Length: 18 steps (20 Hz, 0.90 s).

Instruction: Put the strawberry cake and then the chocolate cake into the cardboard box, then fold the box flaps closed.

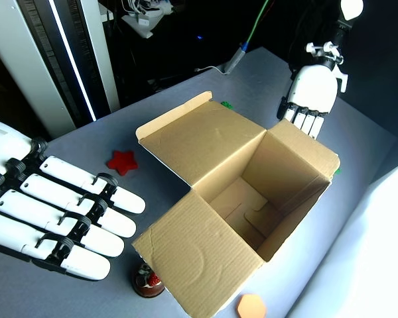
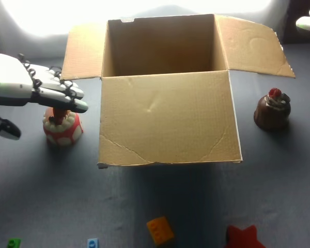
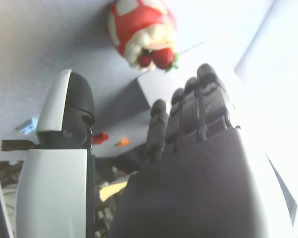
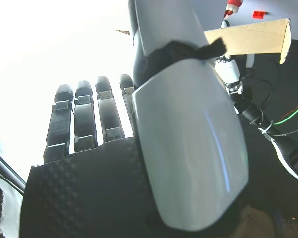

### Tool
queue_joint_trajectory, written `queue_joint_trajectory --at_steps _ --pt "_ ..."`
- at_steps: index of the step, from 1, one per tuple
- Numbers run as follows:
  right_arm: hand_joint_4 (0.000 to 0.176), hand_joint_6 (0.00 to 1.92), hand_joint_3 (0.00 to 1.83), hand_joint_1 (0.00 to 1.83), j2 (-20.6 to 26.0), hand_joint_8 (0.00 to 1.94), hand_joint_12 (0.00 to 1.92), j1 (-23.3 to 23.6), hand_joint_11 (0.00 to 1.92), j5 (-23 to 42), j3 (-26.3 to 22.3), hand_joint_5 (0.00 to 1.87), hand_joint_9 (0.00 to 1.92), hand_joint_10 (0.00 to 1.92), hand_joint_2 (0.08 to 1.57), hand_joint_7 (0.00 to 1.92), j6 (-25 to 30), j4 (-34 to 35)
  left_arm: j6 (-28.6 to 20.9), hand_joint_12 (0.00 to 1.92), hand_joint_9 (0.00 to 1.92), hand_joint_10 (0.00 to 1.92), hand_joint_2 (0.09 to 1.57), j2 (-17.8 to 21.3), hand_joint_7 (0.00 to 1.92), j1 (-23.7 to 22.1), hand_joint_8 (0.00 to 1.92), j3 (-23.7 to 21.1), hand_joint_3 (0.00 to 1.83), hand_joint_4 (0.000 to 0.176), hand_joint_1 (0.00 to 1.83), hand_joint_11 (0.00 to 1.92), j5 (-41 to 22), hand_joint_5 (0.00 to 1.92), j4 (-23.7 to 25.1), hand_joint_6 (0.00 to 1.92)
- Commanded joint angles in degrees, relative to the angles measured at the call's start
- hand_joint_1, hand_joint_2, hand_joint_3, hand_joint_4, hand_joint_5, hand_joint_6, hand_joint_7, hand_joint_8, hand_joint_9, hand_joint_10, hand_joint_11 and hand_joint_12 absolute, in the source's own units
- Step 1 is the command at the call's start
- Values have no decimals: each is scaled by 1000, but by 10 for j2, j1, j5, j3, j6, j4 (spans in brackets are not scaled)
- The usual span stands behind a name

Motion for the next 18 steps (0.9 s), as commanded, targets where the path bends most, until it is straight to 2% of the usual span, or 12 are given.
queue_joint_trajectory --at_steps 1,2,3,4,7,8,9,10,12,15,18 --pt "19 0 15 1090 8 0 3 6 5 70 1 0 0 0 1017 0 -3 3 3 195 14 4 1107 -2 17 -5 1 11 10 56 1242 0 -3 102 -39 3" --pt "11 0 8 1117 8 0 0 6 0 71 1 0 0 0 1005 0 -3 3 3 219 19 4 1118 -13 16 -5 0 23 14 53 1221 0 -3 101 -40 2" --pt "9 0 4 1135 8 0 0 6 0 72 1 0 0 0 997 0 -3 3 3 205 12 0 1107 -23 7 -5 0 33 7 59 1219 0 -2 92 -39 0" --pt "13 0 0 1161 8 0 0 6 0 72 1 0 0 0 986 0 -3 3 3 204 15 2 1085 -32 16 -5 4 41 0 60 1237 0 -2 101 -39 4" --pt "14 0 4 1134 8 0 0 6 0 72 1 0 0 0 997 0 -3 3 3 277 32 6 1029 -54 32 0 4 59 0 47 1272 0 -2 89 -39 0" --pt "11 0 8 1129 8 0 0 6 0 72 2 0 0 0 1006 0 -3 3 3 345 52 10 1006 -63 44 4 5 69 0 48 1266 0 -2 94 -37 2" --pt "21 0 12 1121 8 0 0 6 0 73 2 0 0 0 1016 0 -3 3 3 360 63 13 989 -68 56 7 8 74 0 50 1259 0 -2 104 -37 6" --pt "22 0 13 1119 8 0 0 6 0 73 2 0 0 0 1018 0 -3 3 3 363 65 13 985 -78 59 13 9 84 0 50 1257 0 -3 107 -37 6" --pt "12 0 7 1147 8 0 0 6 0 74 2 0 0 0 1006 0 -3 3 3 500 78 9 965 -92 71 19 4 101 0 62 1237 0 -3 131 -33 9" --pt "11 0 4 1143 7 0 0 6 0 75 2 0 0 0 1002 0 -3 3 3 589 100 10 954 -102 90 21 4 114 0 60 1239 0 -3 147 -33 7" --pt "16 0 4 1137 7 0 0 5 0 75 2 0 0 0 1002 0 -3 3 4 530 78 0 957 -106 59 26 0 117 0 57 1240 0 -2 124 -34 0"
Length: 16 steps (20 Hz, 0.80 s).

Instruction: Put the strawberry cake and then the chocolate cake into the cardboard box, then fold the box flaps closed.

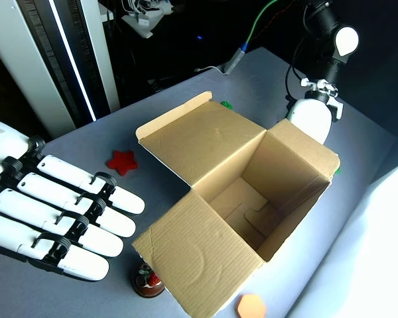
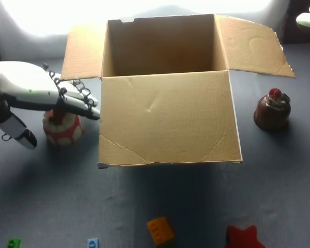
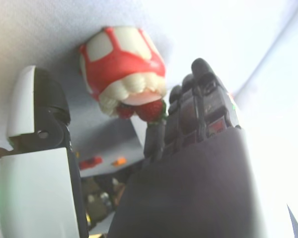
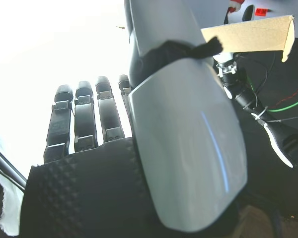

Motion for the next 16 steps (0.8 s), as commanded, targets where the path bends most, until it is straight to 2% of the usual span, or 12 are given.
queue_joint_trajectory --at_steps 1,6,8,10,11,12,13,14,15,16 --pt "17 0 2 1131 7 0 0 5 0 66 1 0 0 0 998 0 -3 3 3 516 75 0 963 1 53 0 0 4 0 59 1230 0 -9 124 -36 0" --pt "5 0 12 1128 6 0 0 5 0 65 2 0 0 0 1021 0 -3 3 5 551 86 4 967 -4 60 3 2 6 0 62 1236 0 -7 126 -39 3" --pt "4 0 4 1157 6 0 0 5 0 66 2 0 0 0 1005 0 -3 3 6 784 150 20 949 -6 125 4 12 6 0 63 1226 0 -6 175 -39 13" --pt "0 2 2 1161 6 0 0 5 0 71 2 4 0 0 1003 0 -3 3 7 1234 393 95 917 -7 340 4 42 6 0 66 1240 0 -5 327 -39 41" --pt "0 2 2 1160 6 0 0 5 0 72 2 6 0 0 1002 0 -3 3 8 1333 456 116 918 -7 397 5 39 6 0 62 1248 7 -5 393 -39 45" --pt "8 0 0 1171 6 0 0 5 0 74 2 0 0 0 996 0 -3 3 9 1414 491 280 921 -7 497 5 30 6 0 48 1266 65 -5 514 -39 25" --pt "13 0 1 1180 6 0 0 5 0 75 2 0 0 0 999 0 -3 3 9 1509 365 790 943 -7 565 5 76 6 1 43 1265 110 -5 594 -39 29" --pt "14 0 1 1174 6 0 0 5 0 76 2 0 0 0 1001 0 -3 3 10 1619 222 1420 989 -8 317 5 990 5 5 39 1272 159 -4 690 -39 71" --pt "14 0 1 1174 6 0 0 5 0 76 2 0 0 0 1001 0 -3 3 10 1619 222 1420 989 -8 317 5 990 4 5 39 1272 159 -4 690 -39 71" --pt "14 0 6 1160 6 0 0 5 0 76 2 0 0 0 1011 0 -3 3 11 1703 240 1553 1026 -8 218 5 1396 3 0 21 1339 207 -4 568 -39 646"
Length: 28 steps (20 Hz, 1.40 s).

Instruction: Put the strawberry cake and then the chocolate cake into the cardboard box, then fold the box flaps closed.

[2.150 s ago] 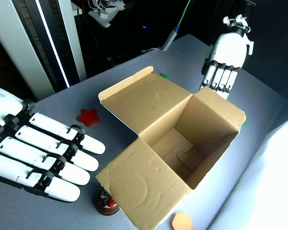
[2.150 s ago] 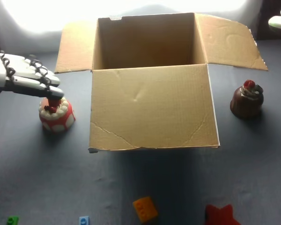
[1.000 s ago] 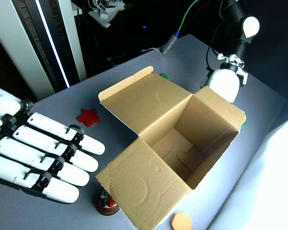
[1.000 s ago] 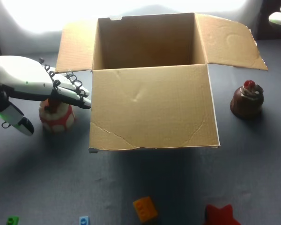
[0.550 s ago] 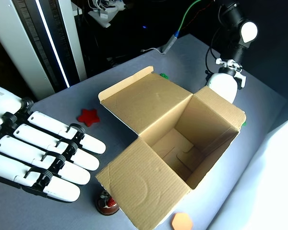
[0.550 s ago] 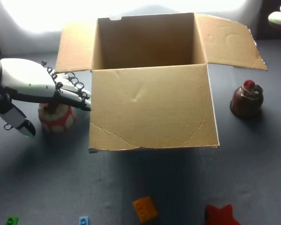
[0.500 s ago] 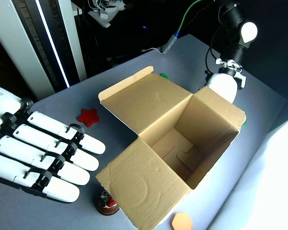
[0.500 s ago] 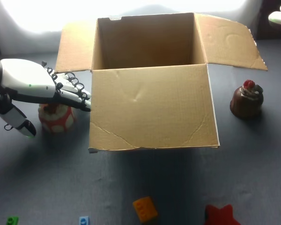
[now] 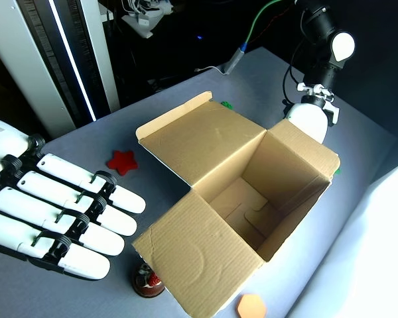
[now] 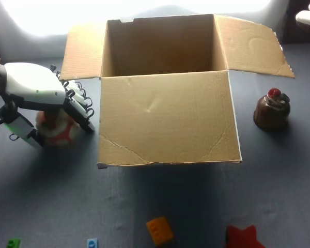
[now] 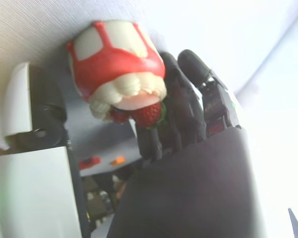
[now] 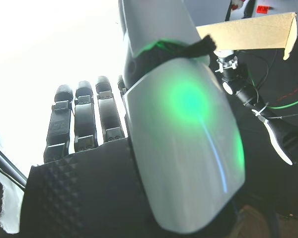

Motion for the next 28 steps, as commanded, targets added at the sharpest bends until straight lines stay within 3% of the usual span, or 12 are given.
queue_joint_trajectory --at_steps 1,2,3,4,5,8,9,15,19,24,26,28 --pt "10 0 6 1158 7 0 0 5 0 70 2 0 0 0 1011 0 -3 3 3 1803 240 1659 1045 2 223 1 1577 0 1 33 1367 216 -6 438 -19 1246" --pt "11 0 6 1153 7 0 0 5 0 71 2 0 0 0 1012 0 -4 3 3 1892 284 1776 1075 2 272 2 1692 0 8 30 1403 255 -6 372 -19 1722" --pt "11 0 6 1153 7 0 0 5 0 74 3 0 0 0 1012 0 -4 3 3 1892 284 1776 1075 2 272 4 1692 0 8 30 1403 255 -6 372 -19 1722" --pt "9 0 8 1144 7 0 0 5 0 77 2 0 0 0 1016 0 -4 3 3 1909 331 1822 1218 4 571 4 1587 -1 26 28 1329 275 -6 394 -19 1766" --pt "3 0 9 1123 7 0 0 5 0 79 2 0 0 0 1022 0 -4 3 3 1888 556 1710 1283 5 555 4 1652 -2 11 0 1445 278 -6 420 -19 1694" --pt "6 0 5 1148 8 0 0 5 0 80 3 0 0 0 1014 0 -5 3 1 1877 542 1736 1301 10 531 4 1683 -5 7 0 1448 266 -6 437 -16 1566" --pt "4 0 7 1141 8 0 0 5 0 81 3 0 0 0 1018 0 -7 3 0 1899 532 1754 1324 15 509 2 1734 -7 13 0 1314 280 -8 576 -14 1531" --pt "5 0 7 1146 8 0 0 5 0 81 2 0 0 0 1020 0 -9 3 -13 1919 511 1785 1345 50 501 -27 1760 -27 0 0 1276 284 -13 594 8 1528" --pt "14 0 2 1150 8 0 0 4 0 82 2 0 0 0 1011 0 -9 3 -23 1919 511 1827 1332 83 524 -67 1768 -44 0 0 1298 278 -17 630 34 1371" --pt "6 0 0 1097 9 0 7 4 14 83 2 0 0 0 1007 0 -10 3 -47 1890 537 1790 1326 118 551 -134 1728 -71 0 0 1293 276 -22 611 80 1405" --pt "7 0 0 1075 9 2 26 4 43 84 2 0 12 5 1003 7 -10 3 -50 1885 561 1776 1308 135 579 -163 1703 -90 0 0 1309 283 -22 645 98 1318" --pt "17 0 5 1122 10 0 4 4 1 85 2 0 0 0 1018 0 -10 3 -52 1817 565 1730 1313 151 550 -189 1711 -106 1 0 1296 306 -22 637 115 1407"
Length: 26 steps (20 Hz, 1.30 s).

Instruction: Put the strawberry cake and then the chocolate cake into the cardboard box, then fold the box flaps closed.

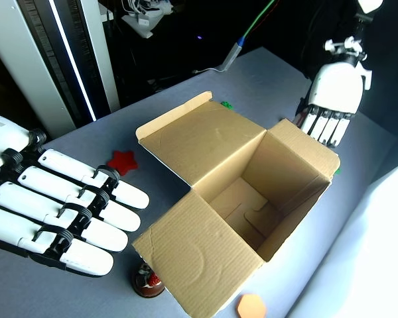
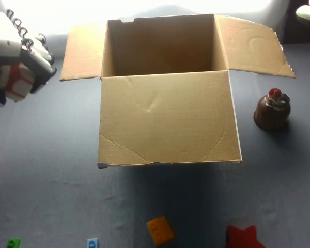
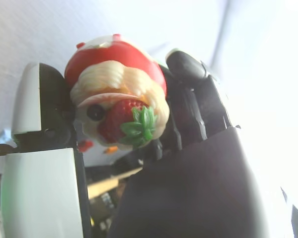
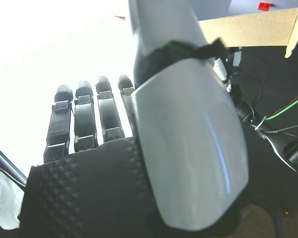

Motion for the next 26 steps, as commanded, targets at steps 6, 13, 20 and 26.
queue_joint_trajectory --at_steps 6,13,20,26 --pt "18 0 9 1113 10 3 0 4 0 74 2 0 0 0 1028 7 -4 3 -7 1887 566 1764 1320 24 544 -72 1708 -1 0 0 1294 318 -2 610 15 1405" --pt "17 0 13 1082 10 0 9 4 12 74 2 0 2 1 1043 0 -4 3 -28 1871 583 1721 1328 22 545 -153 1629 -12 1 0 1274 319 -22 553 78 1575" --pt "12 0 12 1086 10 0 0 4 0 74 2 0 0 0 1044 0 -4 3 -40 1921 541 1816 1351 -6 491 -211 1718 -57 13 0 1267 364 -29 512 132 1587" --pt "15 0 7 1110 10 0 7 4 14 74 3 0 0 0 1036 0 -4 3 -42 1921 554 1787 1353 -43 525 -229 1708 -80 0 0 1262 396 -31 505 156 1632"
